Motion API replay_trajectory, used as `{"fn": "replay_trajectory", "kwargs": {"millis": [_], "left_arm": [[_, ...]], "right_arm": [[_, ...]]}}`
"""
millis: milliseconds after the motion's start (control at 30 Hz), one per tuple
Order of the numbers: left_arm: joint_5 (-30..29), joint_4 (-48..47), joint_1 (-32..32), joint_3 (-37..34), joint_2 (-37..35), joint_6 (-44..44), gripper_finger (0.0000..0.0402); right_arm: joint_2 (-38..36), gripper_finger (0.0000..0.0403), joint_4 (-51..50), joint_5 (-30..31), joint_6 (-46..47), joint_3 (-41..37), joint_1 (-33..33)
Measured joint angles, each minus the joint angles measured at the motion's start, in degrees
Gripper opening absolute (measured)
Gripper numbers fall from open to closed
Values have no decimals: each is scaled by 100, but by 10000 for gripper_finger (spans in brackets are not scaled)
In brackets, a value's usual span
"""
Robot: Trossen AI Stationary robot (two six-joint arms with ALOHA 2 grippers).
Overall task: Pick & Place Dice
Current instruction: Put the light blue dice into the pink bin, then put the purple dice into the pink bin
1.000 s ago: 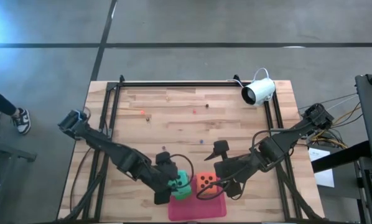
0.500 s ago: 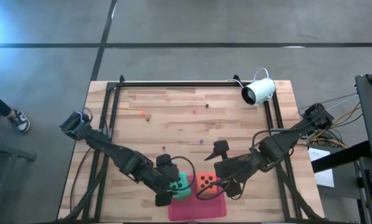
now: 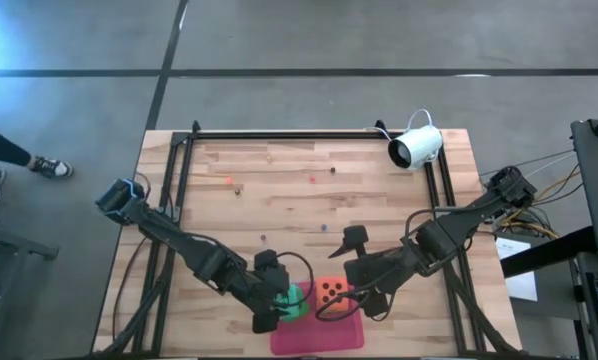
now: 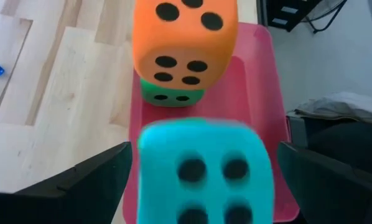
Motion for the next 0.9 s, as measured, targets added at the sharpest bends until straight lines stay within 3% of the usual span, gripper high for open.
{"fn": "replay_trajectory", "kwargs": {"millis": [733, 900], "left_arm": [[-67, -231, 81, 0, -297, 468, 398], [-670, -959, 238, 0, -712, 498, 396]], "right_arm": [[0, 400, -1, -1, 0, 0, 0], [0, 400, 2, 0, 0, 0, 0]]}}
